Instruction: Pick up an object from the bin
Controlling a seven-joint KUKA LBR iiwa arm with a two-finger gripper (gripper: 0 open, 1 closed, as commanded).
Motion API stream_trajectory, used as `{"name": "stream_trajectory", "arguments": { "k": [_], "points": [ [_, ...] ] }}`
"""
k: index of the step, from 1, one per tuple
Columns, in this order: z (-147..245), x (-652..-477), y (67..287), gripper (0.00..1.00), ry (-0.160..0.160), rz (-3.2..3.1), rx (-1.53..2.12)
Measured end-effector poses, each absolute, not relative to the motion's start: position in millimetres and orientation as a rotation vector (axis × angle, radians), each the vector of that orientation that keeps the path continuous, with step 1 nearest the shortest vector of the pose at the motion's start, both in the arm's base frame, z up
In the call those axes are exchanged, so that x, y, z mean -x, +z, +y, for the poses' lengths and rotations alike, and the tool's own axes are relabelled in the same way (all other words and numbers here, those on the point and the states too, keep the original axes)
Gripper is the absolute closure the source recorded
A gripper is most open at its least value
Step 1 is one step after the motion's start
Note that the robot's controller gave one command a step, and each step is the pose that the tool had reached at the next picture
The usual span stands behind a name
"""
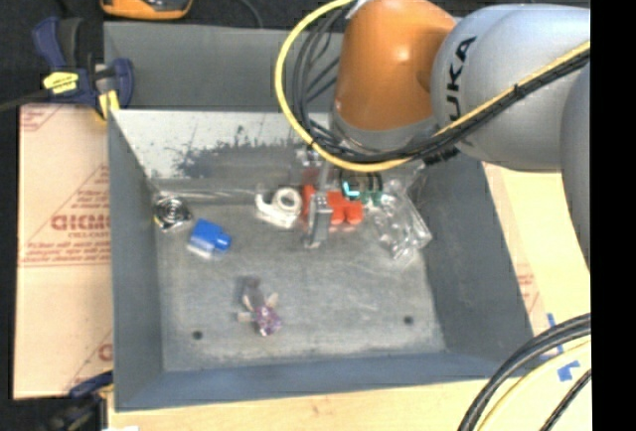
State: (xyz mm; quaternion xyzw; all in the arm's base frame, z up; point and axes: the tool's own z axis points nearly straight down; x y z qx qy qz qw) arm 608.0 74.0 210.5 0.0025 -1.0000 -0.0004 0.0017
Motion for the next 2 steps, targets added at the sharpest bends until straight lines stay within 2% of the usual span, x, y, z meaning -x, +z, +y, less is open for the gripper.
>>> {"name": "stream_trajectory", "arguments": {
  "k": [1,2],
  "points": [
    [105,-572.4,148,0.0,-0.002,-3.124,0.299],
    [92,-491.3,70,0.0,0.005,-3.132,0.104]
  ]
}}
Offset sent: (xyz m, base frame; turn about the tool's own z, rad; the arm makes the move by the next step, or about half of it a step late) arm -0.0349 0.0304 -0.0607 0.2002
